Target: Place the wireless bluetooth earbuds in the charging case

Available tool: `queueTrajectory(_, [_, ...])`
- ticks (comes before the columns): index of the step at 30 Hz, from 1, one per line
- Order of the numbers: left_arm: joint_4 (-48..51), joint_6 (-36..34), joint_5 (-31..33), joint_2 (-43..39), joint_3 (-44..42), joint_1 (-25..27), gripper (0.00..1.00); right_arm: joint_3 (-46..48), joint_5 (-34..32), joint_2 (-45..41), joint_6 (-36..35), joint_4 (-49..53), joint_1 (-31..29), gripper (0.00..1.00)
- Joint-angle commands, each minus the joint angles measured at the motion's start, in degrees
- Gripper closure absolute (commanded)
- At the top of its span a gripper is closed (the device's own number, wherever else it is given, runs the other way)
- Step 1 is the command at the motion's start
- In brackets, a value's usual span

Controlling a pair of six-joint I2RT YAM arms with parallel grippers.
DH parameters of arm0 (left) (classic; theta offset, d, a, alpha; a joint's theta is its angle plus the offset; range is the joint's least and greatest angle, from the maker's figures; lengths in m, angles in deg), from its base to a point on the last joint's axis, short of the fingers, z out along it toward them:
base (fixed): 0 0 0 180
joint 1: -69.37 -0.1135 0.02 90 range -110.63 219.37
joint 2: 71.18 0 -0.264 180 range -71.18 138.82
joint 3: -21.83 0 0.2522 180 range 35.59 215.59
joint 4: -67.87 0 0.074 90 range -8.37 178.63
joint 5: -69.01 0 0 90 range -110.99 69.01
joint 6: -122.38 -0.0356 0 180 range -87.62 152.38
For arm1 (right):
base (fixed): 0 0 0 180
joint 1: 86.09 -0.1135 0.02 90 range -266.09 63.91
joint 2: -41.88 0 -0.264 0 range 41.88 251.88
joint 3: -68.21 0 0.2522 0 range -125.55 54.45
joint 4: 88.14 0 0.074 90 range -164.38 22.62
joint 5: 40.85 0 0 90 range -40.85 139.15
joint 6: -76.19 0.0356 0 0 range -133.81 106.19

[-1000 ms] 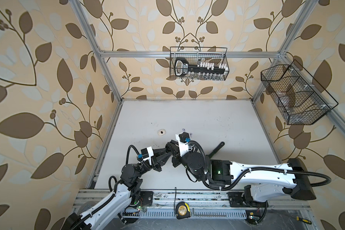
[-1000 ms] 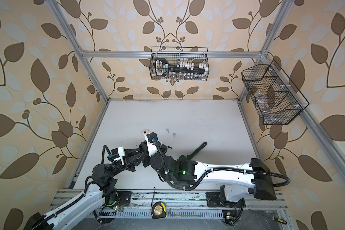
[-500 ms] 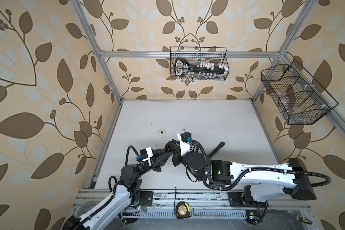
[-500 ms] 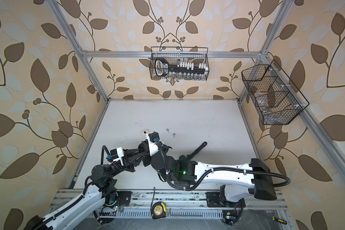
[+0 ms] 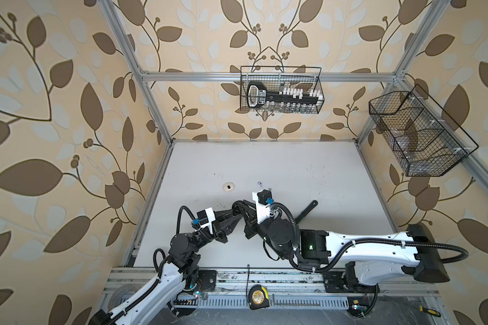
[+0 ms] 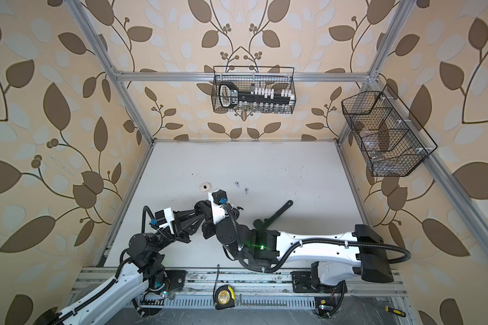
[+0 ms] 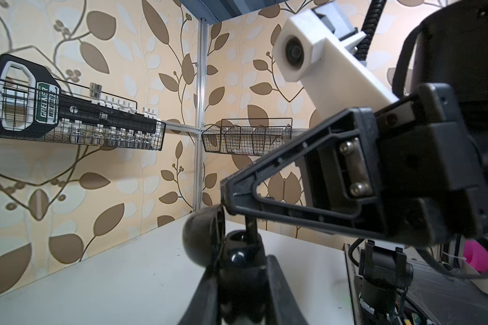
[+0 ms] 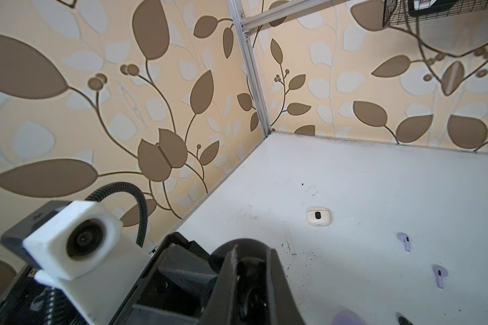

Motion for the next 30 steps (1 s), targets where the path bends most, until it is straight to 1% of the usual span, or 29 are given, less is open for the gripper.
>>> queueTrajectory(1, [-3.07,-0.14,1.34,-0.26,-0.34,0.52,1.0,1.31,0.13,-0.46,-0.13,-0.76,-0.63,0.93])
queueTrajectory(10, [-3.15,-0.1,0.84,-0.79,-0.52,0.52,1.0,1.37,-0.24,0.17,0.23,-0.16,-0.61,0.92])
queueTrajectory(11, [-3.1,-0.1,0.71,-0.88,-0.48,0.53,1.0,1.49,-0.43,0.21,0.38,0.01,-0.64,0.91])
queueTrajectory(13, [-3.09,-0.1,0.62,-1.08,-0.57,0.49,1.0,1.71,-0.57,0.06,0.58,0.11,-0.67,0.83])
queueTrajectory(15, [-3.07,-0.1,0.62,-1.25,-0.69,0.52,1.0,1.93,-0.91,-0.14,0.78,0.33,-0.61,0.78])
queueTrajectory(20, [-2.86,-0.26,0.53,-1.34,-0.7,0.52,1.0,2.3,-1.36,-1.12,0.75,0.54,-0.7,0.71])
queueTrajectory(24, [-2.58,-0.7,0.37,-1.34,-0.7,0.54,1.0,2.24,-1.49,-2.19,0.32,1.48,-0.97,0.63])
queueTrajectory(27, [-1.53,-1.86,-0.19,-1.75,-0.7,0.47,1.0,2.3,-2.49,-4.13,-0.13,3.09,-1.39,0.6])
queueTrajectory(30, [2.5,-5.55,-0.2,-3.41,-0.81,0.56,1.0,3.15,-4.48,-7.37,-0.56,5.02,-1.5,0.59])
